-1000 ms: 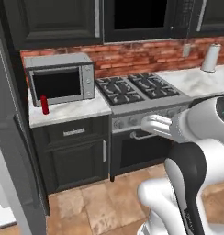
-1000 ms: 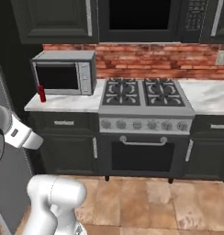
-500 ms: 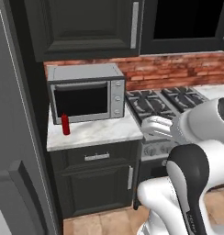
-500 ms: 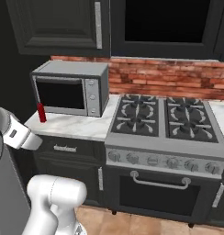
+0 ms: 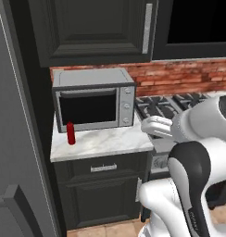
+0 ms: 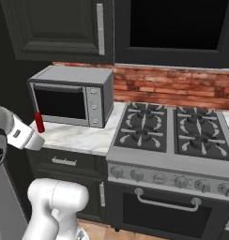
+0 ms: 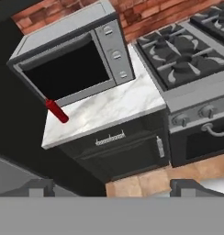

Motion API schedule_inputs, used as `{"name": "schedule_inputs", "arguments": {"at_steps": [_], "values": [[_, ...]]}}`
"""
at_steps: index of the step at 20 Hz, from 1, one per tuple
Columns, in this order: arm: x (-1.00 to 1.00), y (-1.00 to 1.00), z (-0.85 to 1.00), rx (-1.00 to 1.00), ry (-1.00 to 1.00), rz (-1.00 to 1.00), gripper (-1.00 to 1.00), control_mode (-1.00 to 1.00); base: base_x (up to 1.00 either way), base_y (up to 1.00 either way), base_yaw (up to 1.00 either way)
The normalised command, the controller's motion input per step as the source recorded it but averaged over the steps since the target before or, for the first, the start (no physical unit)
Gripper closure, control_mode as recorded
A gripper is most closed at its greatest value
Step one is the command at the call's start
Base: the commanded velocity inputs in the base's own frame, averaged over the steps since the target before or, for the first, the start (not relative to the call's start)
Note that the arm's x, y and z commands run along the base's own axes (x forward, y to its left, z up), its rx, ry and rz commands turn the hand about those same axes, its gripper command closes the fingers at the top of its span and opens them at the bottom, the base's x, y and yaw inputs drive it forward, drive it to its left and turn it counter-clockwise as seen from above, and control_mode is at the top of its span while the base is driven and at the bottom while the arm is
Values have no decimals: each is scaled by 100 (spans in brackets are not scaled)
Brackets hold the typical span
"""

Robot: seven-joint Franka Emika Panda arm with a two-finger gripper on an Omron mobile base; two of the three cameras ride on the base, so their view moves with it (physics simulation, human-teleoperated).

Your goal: Place the mayonnaise and ketchup from the counter to the top shelf of the fridge. If the existing items in the fridge are on the top shelf, move them to other shelves.

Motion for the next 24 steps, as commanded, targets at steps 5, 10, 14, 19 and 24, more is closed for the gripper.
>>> {"name": "schedule_inputs", "arguments": {"at_steps": [5, 10, 14, 19, 24], "values": [[73, 35, -5, 0, 14, 34, -100, -100, 0, 0, 0], [96, 44, -19, -6, 14, 22, -100, -100, 0, 0, 0], [91, 41, -49, -9, 10, 17, -100, -100, 0, 0, 0], [62, 61, -74, -17, 2, 22, -100, -100, 0, 0, 0], [66, 80, -48, -11, 0, 16, -100, -100, 0, 0, 0]]}}
